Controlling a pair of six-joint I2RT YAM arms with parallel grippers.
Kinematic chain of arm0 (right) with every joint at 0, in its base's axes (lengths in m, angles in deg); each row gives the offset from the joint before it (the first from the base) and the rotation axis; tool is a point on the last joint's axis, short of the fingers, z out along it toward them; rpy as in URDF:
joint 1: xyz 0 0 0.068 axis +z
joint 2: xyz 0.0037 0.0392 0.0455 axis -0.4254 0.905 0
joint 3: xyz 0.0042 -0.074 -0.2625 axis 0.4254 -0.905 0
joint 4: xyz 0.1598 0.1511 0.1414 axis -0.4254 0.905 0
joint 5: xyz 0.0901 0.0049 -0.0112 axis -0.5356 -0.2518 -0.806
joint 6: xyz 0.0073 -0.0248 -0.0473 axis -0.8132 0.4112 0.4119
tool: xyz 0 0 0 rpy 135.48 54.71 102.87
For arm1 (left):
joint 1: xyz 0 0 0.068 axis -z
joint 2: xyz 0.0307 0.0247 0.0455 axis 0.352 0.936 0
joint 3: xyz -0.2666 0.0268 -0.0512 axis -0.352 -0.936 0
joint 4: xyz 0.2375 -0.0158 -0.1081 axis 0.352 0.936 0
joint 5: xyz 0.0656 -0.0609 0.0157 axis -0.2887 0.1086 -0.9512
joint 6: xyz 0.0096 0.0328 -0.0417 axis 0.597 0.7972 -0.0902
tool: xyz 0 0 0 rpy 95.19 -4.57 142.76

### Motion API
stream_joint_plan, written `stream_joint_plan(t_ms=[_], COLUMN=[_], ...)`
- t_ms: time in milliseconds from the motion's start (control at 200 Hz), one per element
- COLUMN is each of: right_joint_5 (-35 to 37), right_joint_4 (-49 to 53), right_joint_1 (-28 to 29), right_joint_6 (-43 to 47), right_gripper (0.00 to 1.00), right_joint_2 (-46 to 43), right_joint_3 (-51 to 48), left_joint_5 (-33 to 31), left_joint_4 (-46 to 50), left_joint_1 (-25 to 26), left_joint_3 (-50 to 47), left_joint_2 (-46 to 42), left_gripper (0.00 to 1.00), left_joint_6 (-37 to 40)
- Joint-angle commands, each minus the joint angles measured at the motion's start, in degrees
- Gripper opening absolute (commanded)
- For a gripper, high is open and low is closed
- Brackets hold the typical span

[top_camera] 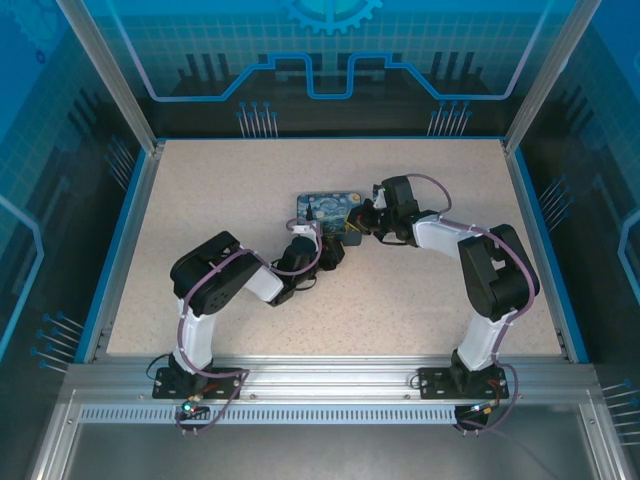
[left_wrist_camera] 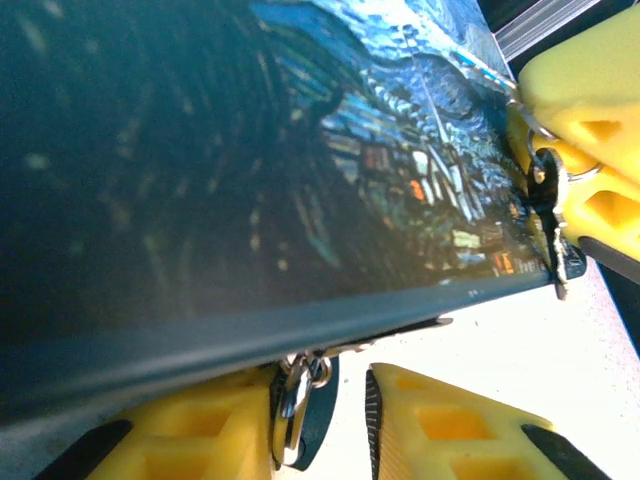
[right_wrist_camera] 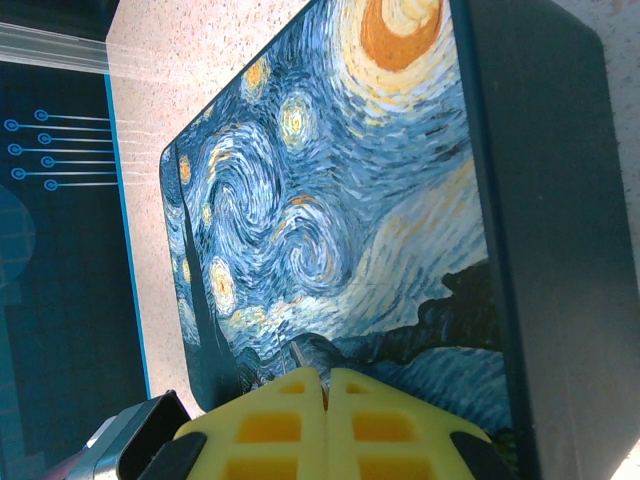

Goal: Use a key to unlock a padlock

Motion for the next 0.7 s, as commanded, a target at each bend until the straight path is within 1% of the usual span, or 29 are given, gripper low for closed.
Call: stream_joint_plan(t_ms=[0, 200, 285, 470, 640, 695], right_joint_5=[-0.67, -0.72, -0.72, -0.85, -1.03, -1.03], right_joint_4=[1.23, 1.23, 1.33, 1.03, 0.81, 0.79], right_joint_1=[-0.55, -0.60, -0.66, -0.65, -0.73, -0.72], right_joint_6=[-0.03, 0.06, 0.06, 0.06, -0.10, -0.12], right_gripper=[0.00, 0.00, 0.00, 0.00, 0.00, 0.00], right_joint_2=[1.66, 1.73, 1.65, 1.64, 1.78, 1.74], right_joint_3=[-0.22, -0.30, -0.36, -0.52, -0.56, -0.54], left_joint_5=[-1.14, -2.13, -2.30, -2.66, -2.49, -2.23], left_joint_4=[1.10, 0.16, -0.76, -2.52, -3.01, -3.08], left_joint_1=[0.56, 0.48, 0.55, 0.54, 0.55, 0.54], left_joint_3=[0.14, -0.46, -0.64, -1.05, -1.07, -1.10], left_joint_2=[0.73, -0.08, -0.08, -0.07, -0.08, -0.21], left_gripper=[0.28, 0.26, 0.23, 0.21, 0.16, 0.11], left_joint_6=[1.03, 0.62, 0.06, -1.51, -1.95, -2.04])
